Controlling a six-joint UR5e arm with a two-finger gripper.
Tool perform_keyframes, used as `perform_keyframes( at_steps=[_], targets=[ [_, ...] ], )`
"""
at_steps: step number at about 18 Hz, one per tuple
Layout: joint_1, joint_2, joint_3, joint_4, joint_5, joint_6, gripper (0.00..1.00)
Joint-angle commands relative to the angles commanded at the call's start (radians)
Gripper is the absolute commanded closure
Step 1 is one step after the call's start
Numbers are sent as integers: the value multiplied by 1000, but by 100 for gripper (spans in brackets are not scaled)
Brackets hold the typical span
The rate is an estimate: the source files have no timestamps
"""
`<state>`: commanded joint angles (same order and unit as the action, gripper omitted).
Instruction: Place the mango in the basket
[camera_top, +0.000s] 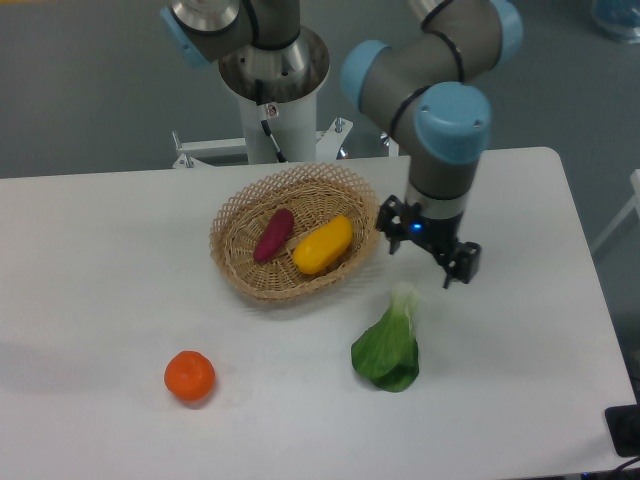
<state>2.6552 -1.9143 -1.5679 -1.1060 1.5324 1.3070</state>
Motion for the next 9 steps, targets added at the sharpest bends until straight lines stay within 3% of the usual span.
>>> perform_keyframes(
  at_steps=[5,9],
  targets=[
    [40,-60,68,0,2,2,0],
    [46,-80,80,-5,12,84,0]
  ],
)
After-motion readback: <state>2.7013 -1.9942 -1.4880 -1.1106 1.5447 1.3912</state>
